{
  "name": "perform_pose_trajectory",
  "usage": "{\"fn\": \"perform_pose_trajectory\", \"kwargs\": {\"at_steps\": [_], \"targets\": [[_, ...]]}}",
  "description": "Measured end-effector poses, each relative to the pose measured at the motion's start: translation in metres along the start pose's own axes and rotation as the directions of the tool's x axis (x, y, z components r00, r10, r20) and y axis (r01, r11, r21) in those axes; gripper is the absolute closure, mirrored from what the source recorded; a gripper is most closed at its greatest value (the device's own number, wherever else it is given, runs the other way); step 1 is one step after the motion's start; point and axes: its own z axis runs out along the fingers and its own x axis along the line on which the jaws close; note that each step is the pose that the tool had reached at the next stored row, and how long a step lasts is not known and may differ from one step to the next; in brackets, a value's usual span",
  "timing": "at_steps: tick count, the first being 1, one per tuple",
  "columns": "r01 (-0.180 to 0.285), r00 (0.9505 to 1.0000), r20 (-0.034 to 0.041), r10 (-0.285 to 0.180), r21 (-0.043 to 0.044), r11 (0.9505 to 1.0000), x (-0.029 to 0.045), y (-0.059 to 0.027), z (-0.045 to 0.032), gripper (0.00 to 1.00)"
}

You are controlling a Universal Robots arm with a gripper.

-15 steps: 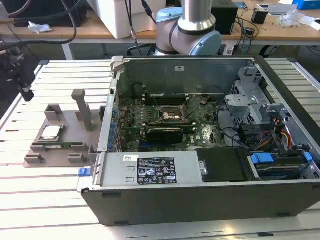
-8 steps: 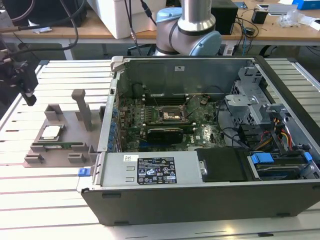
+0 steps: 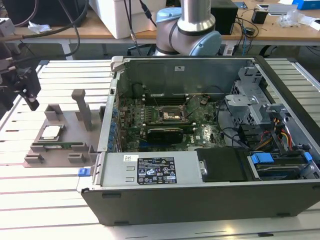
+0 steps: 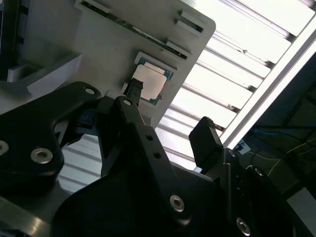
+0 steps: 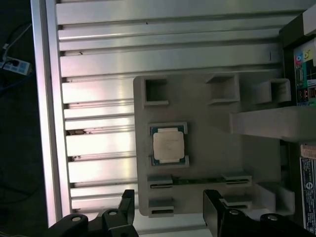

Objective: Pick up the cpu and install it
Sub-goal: 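Pick up the cpu and move it towards the insertion slot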

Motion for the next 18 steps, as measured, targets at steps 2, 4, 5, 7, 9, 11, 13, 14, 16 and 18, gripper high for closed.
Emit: {"fn": "perform_pose_trajectory", "kwargs": {"at_steps": [2, 4, 5, 7, 9, 11, 13, 14, 16, 18], "targets": [[0.0, 1.0, 0.0, 0.0, 0.0, 1.0, 0.0001, 0.0, 0.0037, 0.34], [0.0, 1.0, 0.0, 0.0, 0.0, 1.0, 0.0002, 0.0001, 0.007, 0.34], [0.0, 1.0, 0.0, 0.0, 0.0, 1.0, 0.0002, 0.0001, 0.009, 0.34], [0.0, 1.0, 0.0, 0.0, 0.0, 1.0, 0.0003, 0.0001, 0.0113, 0.34], [0.0, 1.0, 0.0, 0.0, -0.0001, 1.0, 0.0003, 0.0001, 0.0137, 0.34], [0.0, 1.0, 0.0, 0.0, 0.0, 1.0, 0.0005, 0.0001, 0.0185, 0.34], [0.0, 1.0, 0.0, 0.0, -0.0001, 1.0, 0.0005, 0.0002, 0.0209, 0.34], [0.0, 1.0, 0.0, 0.0, 0.0, 1.0, 0.0006, 0.0002, 0.0223, 0.34], [0.0, 1.0, 0.0, 0.0, 0.0, 1.0, 0.0006, 0.0002, 0.0251, 0.34], [0.0, 1.0, 0.0, 0.0, 0.0, 1.0, 0.0007, 0.0002, 0.0276, 0.34]]}}
